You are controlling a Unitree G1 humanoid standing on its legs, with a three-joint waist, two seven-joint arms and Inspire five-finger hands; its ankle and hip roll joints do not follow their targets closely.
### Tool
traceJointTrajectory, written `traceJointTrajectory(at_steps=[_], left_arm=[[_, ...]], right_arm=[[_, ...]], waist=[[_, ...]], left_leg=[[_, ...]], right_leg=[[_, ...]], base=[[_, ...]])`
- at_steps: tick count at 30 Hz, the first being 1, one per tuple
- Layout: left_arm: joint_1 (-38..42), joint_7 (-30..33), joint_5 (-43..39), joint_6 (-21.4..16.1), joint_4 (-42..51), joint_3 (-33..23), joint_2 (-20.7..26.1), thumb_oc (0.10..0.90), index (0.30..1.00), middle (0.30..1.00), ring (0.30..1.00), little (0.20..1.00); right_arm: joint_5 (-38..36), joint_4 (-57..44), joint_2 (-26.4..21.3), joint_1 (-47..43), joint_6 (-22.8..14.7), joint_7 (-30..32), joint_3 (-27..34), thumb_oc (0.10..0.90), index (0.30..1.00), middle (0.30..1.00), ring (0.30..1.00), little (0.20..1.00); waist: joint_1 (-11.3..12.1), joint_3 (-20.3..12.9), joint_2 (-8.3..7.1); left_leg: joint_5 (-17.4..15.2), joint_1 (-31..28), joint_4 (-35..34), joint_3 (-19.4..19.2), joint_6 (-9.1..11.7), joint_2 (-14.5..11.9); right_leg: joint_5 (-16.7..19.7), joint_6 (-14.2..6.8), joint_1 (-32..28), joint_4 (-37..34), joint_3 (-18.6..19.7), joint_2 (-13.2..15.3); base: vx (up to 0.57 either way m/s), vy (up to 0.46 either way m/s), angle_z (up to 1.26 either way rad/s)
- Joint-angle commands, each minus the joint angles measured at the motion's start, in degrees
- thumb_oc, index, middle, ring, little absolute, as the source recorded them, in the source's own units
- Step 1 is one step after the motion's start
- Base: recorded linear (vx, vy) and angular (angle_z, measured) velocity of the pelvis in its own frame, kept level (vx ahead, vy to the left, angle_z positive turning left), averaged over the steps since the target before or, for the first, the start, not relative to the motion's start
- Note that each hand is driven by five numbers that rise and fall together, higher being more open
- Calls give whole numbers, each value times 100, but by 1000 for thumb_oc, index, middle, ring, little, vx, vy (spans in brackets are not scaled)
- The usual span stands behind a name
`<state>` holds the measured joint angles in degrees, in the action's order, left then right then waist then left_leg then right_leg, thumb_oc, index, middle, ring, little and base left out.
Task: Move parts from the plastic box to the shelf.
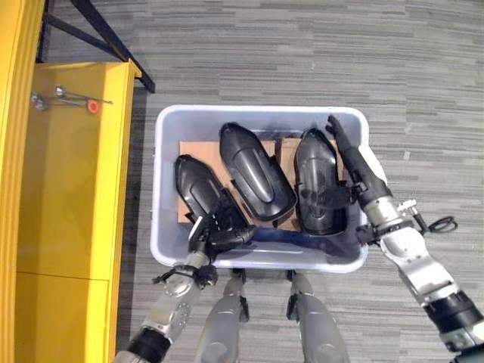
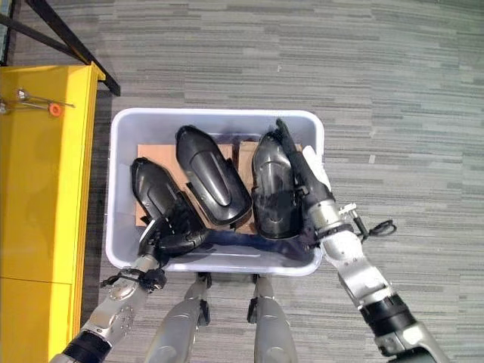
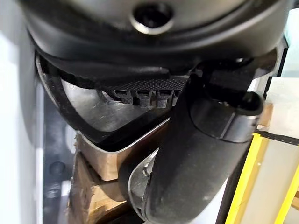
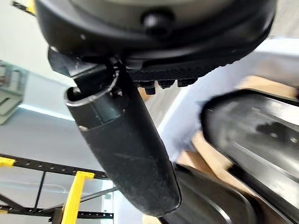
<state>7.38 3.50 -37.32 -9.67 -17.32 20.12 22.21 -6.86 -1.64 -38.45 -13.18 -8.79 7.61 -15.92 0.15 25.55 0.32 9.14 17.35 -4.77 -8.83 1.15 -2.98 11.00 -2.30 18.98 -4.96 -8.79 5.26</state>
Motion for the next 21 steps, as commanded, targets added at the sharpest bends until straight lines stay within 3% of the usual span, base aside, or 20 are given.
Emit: traceJointTrajectory(at_steps=[1, 21], left_arm=[[42, -24, 223, -410, 482, -109, 122, 900, 1000, 1000, 1000, 1000], [36, 30, 314, -511, 391, -89, 174, 900, 1000, 1000, 1000, 1000]], right_arm=[[222, -805, -155, -279, -756, -20, 332, 900, 1000, 1000, 1000, 1000], [998, 205, -462, -215, -474, -278, -630, 900, 1000, 1000, 1000, 1000]], waist=[[29, -337, -200], [-6, -273, -233]], left_leg=[[-282, -511, -23, 26, 429, -446], [-269, -519, -23, -51, 462, -490]], right_leg=[[-106, -666, -243, 286, -45, 652], [-70, -666, -169, 276, 24, 596]], base=[[-7, -6, -9], [-2, -1, -1]])
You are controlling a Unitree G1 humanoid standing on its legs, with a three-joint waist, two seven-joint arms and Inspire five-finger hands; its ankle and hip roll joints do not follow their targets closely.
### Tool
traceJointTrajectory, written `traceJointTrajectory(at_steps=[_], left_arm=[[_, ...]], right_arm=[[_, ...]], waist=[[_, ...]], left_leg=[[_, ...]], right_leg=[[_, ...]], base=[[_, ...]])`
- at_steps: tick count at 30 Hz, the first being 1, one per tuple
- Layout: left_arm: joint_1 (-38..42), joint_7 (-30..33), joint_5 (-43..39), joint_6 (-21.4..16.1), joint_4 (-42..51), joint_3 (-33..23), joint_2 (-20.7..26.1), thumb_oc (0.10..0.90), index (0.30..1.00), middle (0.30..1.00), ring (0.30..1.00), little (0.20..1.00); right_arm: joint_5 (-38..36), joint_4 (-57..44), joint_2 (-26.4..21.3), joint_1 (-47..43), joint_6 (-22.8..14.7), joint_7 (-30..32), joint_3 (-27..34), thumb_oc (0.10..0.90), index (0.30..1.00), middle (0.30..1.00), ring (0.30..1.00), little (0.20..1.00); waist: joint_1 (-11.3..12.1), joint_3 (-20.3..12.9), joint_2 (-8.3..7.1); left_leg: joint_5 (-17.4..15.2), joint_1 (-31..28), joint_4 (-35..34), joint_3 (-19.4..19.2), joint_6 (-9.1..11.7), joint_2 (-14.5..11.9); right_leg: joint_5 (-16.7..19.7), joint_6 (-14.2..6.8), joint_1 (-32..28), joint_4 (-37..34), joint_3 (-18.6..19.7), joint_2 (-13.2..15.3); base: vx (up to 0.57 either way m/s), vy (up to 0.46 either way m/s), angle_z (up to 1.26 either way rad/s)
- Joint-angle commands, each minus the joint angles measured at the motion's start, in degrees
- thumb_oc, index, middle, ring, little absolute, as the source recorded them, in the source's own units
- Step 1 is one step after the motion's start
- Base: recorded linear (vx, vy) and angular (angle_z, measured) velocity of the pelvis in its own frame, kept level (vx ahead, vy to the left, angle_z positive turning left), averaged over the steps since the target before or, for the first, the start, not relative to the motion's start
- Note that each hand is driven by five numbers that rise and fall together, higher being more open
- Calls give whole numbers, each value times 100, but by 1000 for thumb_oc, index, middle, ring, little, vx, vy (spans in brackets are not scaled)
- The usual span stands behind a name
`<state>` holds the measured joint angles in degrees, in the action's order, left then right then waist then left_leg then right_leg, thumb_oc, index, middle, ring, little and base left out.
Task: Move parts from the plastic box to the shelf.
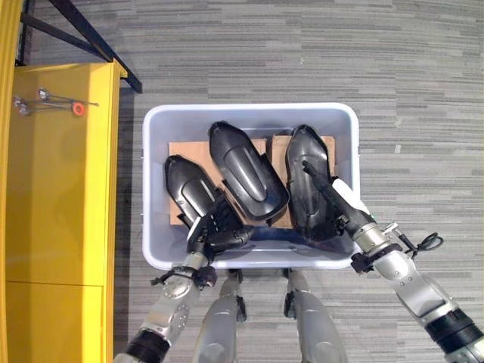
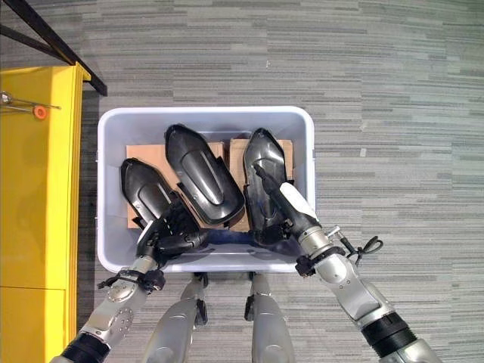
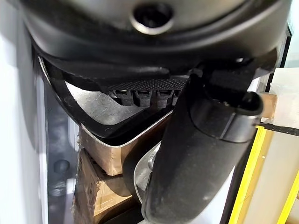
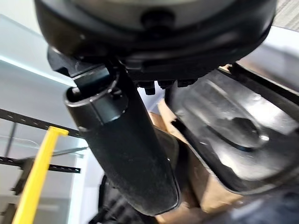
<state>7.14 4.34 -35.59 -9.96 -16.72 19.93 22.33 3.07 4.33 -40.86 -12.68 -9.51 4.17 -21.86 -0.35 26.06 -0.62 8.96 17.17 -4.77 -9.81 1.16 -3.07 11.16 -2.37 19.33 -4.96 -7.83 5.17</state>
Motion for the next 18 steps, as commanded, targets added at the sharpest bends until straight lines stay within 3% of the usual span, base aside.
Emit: traceJointTrajectory(at_steps=[1, 18], left_arm=[[59, -53, 141, -483, 331, -72, 161, 900, 1000, 1000, 1000, 1000], [157, -10, 153, -546, 271, 27, 156, 900, 1000, 1000, 1000, 1000]], right_arm=[[5, -387, -220, -269, -403, 67, -39, 900, 1000, 1000, 1000, 1000], [435, 482, -135, -393, -272, 130, -455, 900, 1000, 1000, 1000, 1000]], waist=[[44, -325, -139], [24, -241, -48]], left_leg=[[-250, -501, -23, 46, 461, -482], [-230, -430, -23, -12, 459, -471]], right_leg=[[-85, -659, -203, 276, -71, 604], [-44, -642, -45, 328, 20, 597]], base=[[0, 0, 0], [-9, -2, -2]])
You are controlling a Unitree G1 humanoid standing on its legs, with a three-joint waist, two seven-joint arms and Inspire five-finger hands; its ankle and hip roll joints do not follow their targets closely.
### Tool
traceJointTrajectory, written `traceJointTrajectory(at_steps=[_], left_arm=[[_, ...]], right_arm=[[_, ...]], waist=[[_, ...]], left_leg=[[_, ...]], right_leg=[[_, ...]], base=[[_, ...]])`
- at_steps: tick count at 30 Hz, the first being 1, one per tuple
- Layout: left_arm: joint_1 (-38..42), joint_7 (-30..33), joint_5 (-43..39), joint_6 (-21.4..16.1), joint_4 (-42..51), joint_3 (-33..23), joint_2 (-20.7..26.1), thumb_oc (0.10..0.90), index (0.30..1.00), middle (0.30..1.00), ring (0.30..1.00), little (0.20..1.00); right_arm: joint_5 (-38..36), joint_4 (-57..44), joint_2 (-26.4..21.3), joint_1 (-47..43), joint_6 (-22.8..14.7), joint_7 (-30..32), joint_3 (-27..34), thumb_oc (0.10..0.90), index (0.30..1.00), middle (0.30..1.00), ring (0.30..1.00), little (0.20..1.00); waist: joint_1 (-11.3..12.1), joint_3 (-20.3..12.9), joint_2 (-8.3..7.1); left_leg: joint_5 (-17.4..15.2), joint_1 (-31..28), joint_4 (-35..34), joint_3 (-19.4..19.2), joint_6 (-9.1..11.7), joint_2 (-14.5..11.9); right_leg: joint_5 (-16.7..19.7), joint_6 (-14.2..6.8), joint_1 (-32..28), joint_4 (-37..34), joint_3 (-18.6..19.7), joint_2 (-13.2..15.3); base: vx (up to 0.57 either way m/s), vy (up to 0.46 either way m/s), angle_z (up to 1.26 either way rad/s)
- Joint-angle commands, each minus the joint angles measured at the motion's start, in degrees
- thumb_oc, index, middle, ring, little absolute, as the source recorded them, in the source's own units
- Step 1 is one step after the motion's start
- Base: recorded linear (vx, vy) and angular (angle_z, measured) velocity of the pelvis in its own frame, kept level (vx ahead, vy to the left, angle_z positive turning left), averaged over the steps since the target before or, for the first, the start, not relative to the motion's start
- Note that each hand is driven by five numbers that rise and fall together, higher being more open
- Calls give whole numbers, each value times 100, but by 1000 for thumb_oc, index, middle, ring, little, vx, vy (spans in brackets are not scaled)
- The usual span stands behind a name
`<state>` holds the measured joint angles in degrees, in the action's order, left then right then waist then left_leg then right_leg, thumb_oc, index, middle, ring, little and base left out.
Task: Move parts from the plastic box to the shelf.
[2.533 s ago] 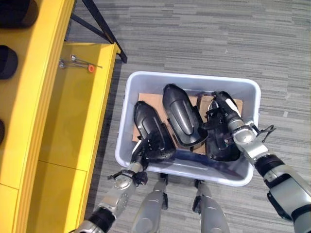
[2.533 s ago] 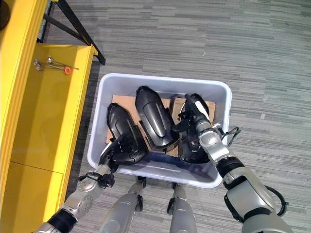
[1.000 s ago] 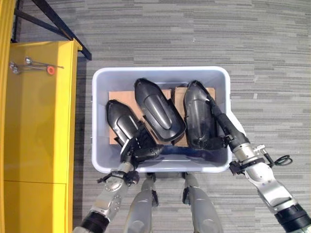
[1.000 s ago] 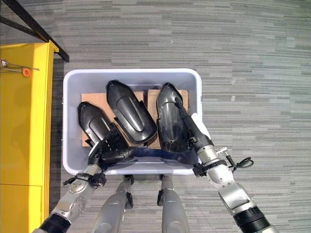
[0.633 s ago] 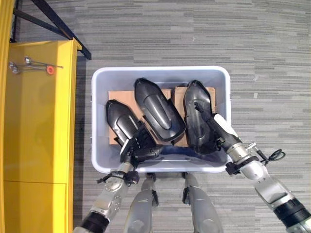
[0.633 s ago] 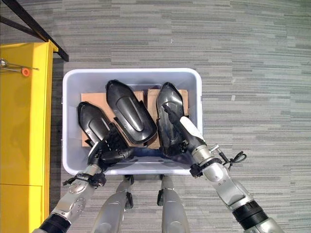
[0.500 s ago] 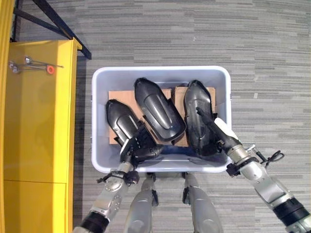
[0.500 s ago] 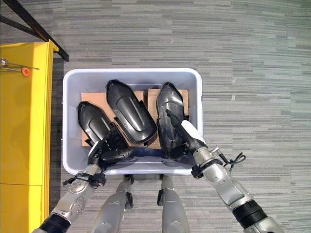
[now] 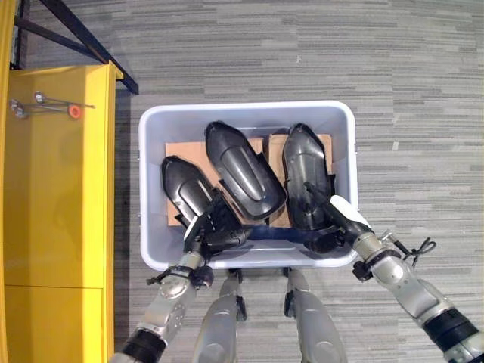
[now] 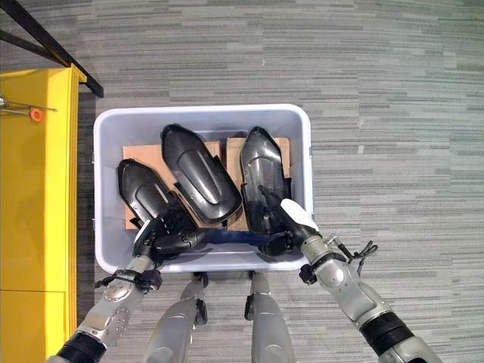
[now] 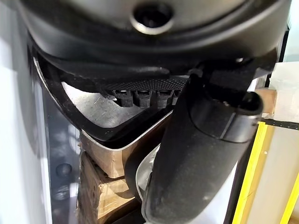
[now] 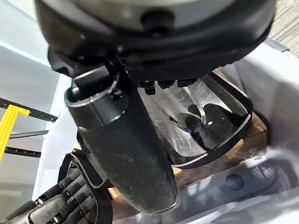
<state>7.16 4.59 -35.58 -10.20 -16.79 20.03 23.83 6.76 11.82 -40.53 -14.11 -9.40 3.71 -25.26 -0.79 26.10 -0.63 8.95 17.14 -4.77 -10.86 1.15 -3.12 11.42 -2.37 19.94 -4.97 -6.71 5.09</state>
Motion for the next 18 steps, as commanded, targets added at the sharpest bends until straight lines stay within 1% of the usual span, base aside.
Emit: traceJointTrajectory(at_steps=[1, 7, 12, 15, 18], left_arm=[[179, -13, 160, -530, 262, 32, -1, 900, 1000, 1000, 1000, 1000], [267, 36, 158, -553, 245, 114, -32, 900, 1000, 1000, 1000, 1000], [389, 133, 151, -584, 224, 209, -76, 900, 1000, 1000, 1000, 1000], [487, 200, 133, -591, 151, 320, -128, 900, 1000, 1000, 1000, 1000], [531, 238, 113, -606, 147, 386, -142, 900, 1000, 1000, 1000, 1000]], right_arm=[[105, -173, -110, -259, -263, 198, -168, 900, 1000, 1000, 1000, 1000], [312, 308, 136, -426, -183, 373, -397, 900, 1000, 1000, 1000, 1000], [509, 793, 411, -717, -86, 678, -555, 900, 1000, 1000, 1000, 1000], [566, 1144, 651, -894, -30, 890, -658, 900, 1000, 1000, 1000, 1000], [605, 1373, 776, -994, -15, 1030, -732, 900, 1000, 1000, 1000, 1000]], waist=[[68, -229, -34], [77, -177, -2], [113, -78, 56], [129, 36, 81], [133, 62, 105]], left_leg=[[-226, -419, -23, 95, 461, -470], [-197, -383, -23, 81, 456, -480], [-143, -296, -3, 96, 438, -454], [-198, -120, 275, 112, 419, -453], [-229, -7, 419, 148, 416, -453]], right_leg=[[-65, -641, -90, 319, -86, 600], [-53, -634, -19, 334, -49, 576], [-83, -602, 94, 458, -19, 566], [-129, -554, 191, 634, -16, 569], [-153, -532, 245, 721, -24, 580]], base=[[0, 0, 0], [-35, -11, -2], [-55, -13, -4], [-86, -30, -1], [-55, -27, -1]])
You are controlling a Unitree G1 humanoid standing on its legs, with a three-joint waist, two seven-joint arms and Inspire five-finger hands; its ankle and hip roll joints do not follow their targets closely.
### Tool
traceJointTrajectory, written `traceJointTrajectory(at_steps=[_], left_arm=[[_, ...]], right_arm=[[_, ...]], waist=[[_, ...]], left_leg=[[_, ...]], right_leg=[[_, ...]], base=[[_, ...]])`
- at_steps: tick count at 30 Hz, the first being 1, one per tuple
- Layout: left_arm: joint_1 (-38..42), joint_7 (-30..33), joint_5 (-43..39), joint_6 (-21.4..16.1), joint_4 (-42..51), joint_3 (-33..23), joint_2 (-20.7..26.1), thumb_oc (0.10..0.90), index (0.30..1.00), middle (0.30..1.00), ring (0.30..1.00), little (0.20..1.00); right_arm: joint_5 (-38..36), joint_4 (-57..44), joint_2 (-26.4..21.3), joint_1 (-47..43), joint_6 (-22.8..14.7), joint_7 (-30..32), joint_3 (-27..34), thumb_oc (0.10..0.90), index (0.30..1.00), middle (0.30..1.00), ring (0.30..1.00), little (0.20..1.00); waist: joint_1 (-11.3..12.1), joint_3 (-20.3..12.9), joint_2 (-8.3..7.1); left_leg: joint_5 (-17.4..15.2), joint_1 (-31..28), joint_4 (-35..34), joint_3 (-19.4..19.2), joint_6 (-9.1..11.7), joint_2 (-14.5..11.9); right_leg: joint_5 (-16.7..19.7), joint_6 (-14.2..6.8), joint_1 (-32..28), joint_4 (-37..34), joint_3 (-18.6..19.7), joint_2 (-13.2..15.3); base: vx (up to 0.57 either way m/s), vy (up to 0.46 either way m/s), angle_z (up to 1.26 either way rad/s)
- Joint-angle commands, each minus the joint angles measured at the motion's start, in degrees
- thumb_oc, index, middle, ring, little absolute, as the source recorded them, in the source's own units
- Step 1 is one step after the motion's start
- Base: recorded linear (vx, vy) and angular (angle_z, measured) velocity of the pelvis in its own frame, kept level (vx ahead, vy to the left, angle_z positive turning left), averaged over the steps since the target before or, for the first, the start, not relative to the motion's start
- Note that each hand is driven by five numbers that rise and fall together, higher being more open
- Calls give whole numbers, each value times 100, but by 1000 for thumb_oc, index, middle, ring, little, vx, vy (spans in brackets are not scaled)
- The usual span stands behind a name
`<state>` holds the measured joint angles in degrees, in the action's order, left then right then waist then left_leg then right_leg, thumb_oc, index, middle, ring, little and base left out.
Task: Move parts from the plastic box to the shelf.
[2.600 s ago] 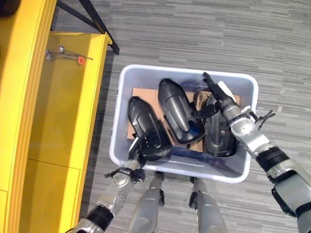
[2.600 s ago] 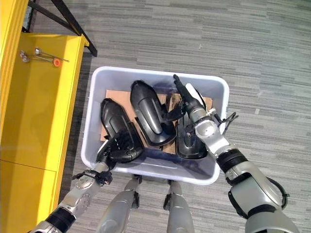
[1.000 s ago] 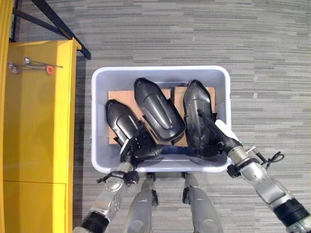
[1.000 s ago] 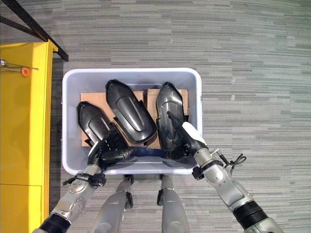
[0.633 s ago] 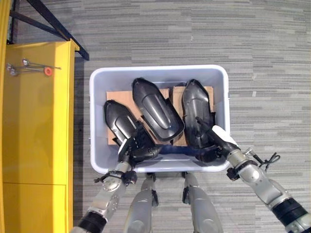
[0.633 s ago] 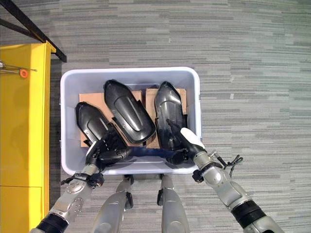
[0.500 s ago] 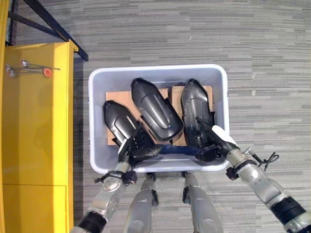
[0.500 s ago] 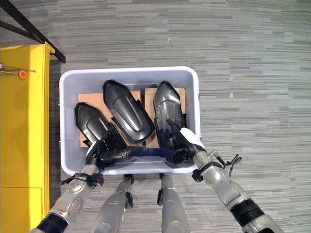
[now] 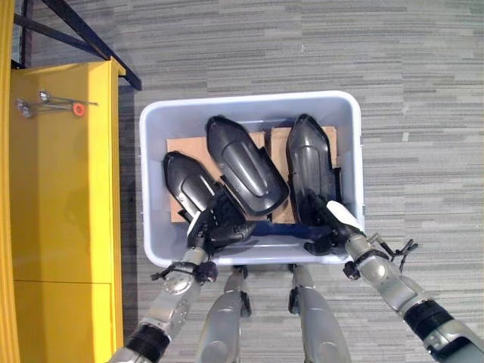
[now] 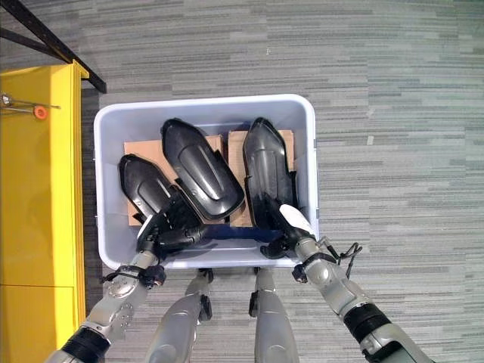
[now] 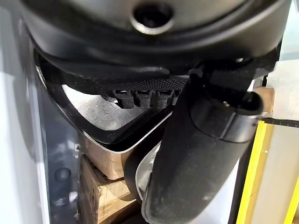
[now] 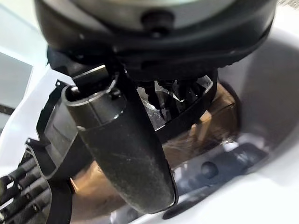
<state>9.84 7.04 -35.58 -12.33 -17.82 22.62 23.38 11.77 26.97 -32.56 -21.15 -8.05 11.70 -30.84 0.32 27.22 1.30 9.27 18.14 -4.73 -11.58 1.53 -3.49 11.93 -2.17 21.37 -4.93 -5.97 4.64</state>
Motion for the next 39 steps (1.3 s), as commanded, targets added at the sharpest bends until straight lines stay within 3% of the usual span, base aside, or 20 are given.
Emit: traceJointTrajectory(at_steps=[1, 5, 6, 9, 10, 11, 12, 18, 29, 36, 39], left_arm=[[309, 19, 93, -403, 247, 183, -106, 900, 1000, 1000, 1000, 1000], [355, 67, 51, -429, 229, 291, -153, 900, 1000, 1000, 1000, 1000], [421, 102, 24, -450, 202, 396, -173, 900, 1000, 1000, 1000, 1000], [509, 129, -1, -455, 203, 493, -208, 900, 1000, 1000, 1000, 1000], [571, 112, -24, -472, 195, 593, -212, 900, 1000, 1000, 1000, 1000], [571, 112, -24, -473, 195, 592, -211, 900, 1000, 1000, 1000, 1000], [643, 107, -45, -480, 156, 677, -226, 900, 1000, 1000, 1000, 1000], [764, 93, -29, -504, 46, 811, -279, 900, 1000, 1000, 1000, 1000], [792, 235, 15, -532, -75, 893, -349, 900, 1000, 1000, 1000, 1000], [589, 222, 18, -484, -115, 842, -321, 900, 1000, 1000, 1000, 1000], [419, 177, 52, -432, -124, 750, -242, 900, 1000, 1000, 1000, 1000]], right_arm=[[174, 135, 144, -378, -129, 332, -268, 900, 1000, 1000, 1000, 1000], [298, 731, 401, -516, -94, 633, -371, 900, 1000, 1000, 1000, 1000], [348, 1360, 641, -671, -28, 847, -433, 900, 1000, 1000, 1000, 1000], [516, 2001, 870, -799, 25, 1053, -558, 900, 1000, 1000, 1000, 1000], [601, 2588, 1073, -877, 117, 1051, -677, 808, 871, 871, 871, 871], [601, 2592, 1076, -879, 115, 1053, -677, 578, 550, 550, 550, 550], [714, 3110, 1215, -911, 182, 1047, -781, 400, 300, 300, 300, 300], [730, 3726, 1362, -792, 232, 1049, -770, 400, 300, 300, 300, 300], [525, 3390, 1245, -337, 110, 1440, -538, 400, 300, 300, 300, 300], [376, 2791, 1141, -1, 14, 1565, -425, 400, 300, 300, 300, 300], [363, 2040, 952, 166, -43, 1569, -327, 400, 300, 300, 300, 300]], waist=[[29, -49, -57], [54, -66, 18], [88, -62, 85], [138, -61, 150], [183, -67, 208], [182, -67, 207], [219, -78, 264], [252, -85, 330], [132, -105, 270], [83, -338, 178], [50, -564, 83]], left_leg=[[-283, -32, 493, 255, 374, -417], [-313, 42, 557, 297, 366, -423], [-312, 77, 583, 307, 362, -421], [-312, 104, 602, 324, 360, -422], [-308, 129, 622, 337, 358, -416], [-309, 130, 623, 338, 358, -416], [-311, 149, 633, 351, 357, -402], [-328, 122, 661, 362, 349, -386], [-361, -204, 550, 321, 337, -337], [-290, -656, 181, 288, 331, -325], [-252, -943, -21, 252, 343, -350]], right_leg=[[-236, -532, 145, 792, -109, 626], [-292, -514, 210, 894, -117, 622], [-312, -509, 240, 948, -129, 628], [-339, -507, 270, 999, -135, 635], [-352, -506, 285, 1035, -155, 642], [-352, -506, 286, 1035, -156, 643], [-366, -506, 299, 1054, -168, 652], [-379, -516, 284, 1086, -170, 677], [-372, -545, 34, 1038, -154, 724], [-312, -590, -365, 761, -182, 759], [-266, -635, -632, 545, -215, 765]], base=[[-51, -16, 2], [-10, -3, 1], [-27, -1, 4], [-21, 2, 7], [-22, 5, 4], [-19, 7, 3], [-6, 7, 4], [0, 14, 4], [13, 29, 3], [47, 32, 2], [72, 15, 6]])
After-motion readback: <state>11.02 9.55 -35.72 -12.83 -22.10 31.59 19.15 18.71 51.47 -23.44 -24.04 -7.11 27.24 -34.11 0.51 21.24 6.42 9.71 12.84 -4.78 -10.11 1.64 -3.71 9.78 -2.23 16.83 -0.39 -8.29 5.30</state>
